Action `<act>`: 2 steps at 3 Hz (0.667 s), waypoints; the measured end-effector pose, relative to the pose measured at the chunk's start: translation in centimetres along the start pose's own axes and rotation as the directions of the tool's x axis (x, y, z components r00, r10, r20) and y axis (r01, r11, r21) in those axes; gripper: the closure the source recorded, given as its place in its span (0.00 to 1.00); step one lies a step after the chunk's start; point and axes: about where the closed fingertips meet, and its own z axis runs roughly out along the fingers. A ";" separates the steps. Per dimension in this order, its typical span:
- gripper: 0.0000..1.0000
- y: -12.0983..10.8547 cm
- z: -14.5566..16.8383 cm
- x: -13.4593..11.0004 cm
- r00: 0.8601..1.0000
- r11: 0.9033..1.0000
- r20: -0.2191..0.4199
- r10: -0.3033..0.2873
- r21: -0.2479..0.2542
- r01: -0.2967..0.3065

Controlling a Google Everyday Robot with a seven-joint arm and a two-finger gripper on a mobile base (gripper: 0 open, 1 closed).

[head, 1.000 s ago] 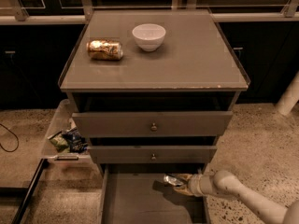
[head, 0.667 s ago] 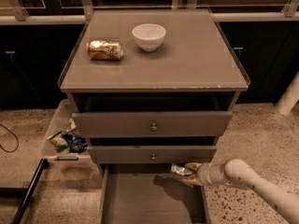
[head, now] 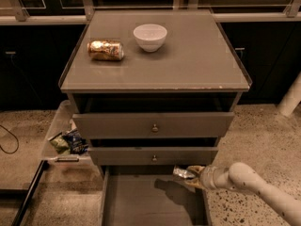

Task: Pick redbull can from bottom drawer and place on counter

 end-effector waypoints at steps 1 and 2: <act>1.00 1.3 -3.7 -3.4 0.994 0.995 0.046 -0.099 0.011 0.099; 1.00 1.8 -8.6 -7.4 0.977 0.979 0.076 -0.201 0.033 0.199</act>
Offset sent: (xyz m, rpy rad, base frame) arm -0.0662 -0.0042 0.1963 -0.0347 -0.2978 0.2147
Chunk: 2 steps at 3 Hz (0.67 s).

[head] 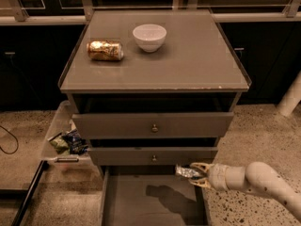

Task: Pick redbull can from bottom drawer and place on counter

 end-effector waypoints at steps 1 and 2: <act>1.00 -2.1 -5.3 -4.6 0.996 0.996 0.020 -0.081 0.041 0.080; 1.00 -5.5 -10.6 -9.4 0.991 0.987 0.006 -0.132 0.092 0.131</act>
Offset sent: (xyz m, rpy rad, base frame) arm -0.0011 -0.0341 0.2413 -0.0464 -0.2316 -0.0043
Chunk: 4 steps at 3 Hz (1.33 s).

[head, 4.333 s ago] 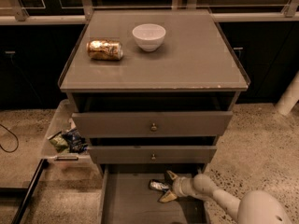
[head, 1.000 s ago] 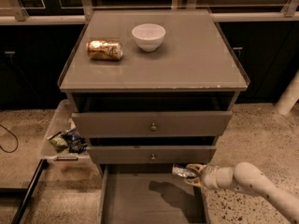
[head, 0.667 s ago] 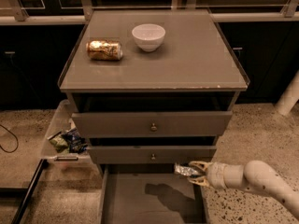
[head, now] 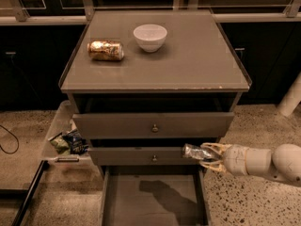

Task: Pick redbull can from bottom drawer and place on counter

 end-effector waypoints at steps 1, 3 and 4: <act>1.00 0.0 0.0 0.0 1.000 1.000 0.000 0.000 0.000 0.000; 1.00 -2.5 -3.6 -6.5 0.994 0.994 -0.016 -0.111 0.022 0.111; 1.00 -7.6 -6.8 -12.6 0.984 0.984 -0.034 -0.175 0.022 0.176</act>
Offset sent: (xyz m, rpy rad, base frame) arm -0.0181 0.0078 0.0455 -0.0341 -0.0614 0.0263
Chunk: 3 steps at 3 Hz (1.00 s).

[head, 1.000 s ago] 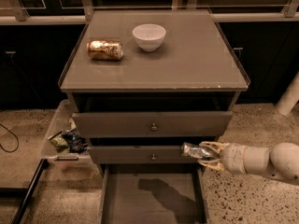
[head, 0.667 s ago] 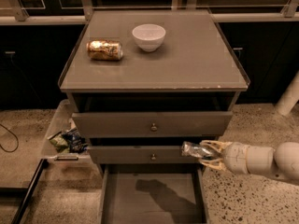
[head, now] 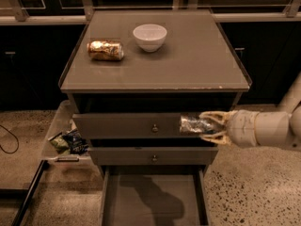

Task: Pick redbull can from bottom drawer and place on counter

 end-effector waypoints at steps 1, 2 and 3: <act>1.00 -7.4 -3.1 -4.1 1.000 1.000 0.008 -0.010 0.028 0.009; 1.00 -13.8 -5.5 -6.2 0.999 0.997 0.037 0.019 0.072 -0.021; 1.00 -17.2 -7.4 -7.0 0.999 0.992 0.046 0.011 0.128 -0.017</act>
Offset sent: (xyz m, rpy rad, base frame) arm 0.0992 -0.0089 0.2510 0.1422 -0.0912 -0.0776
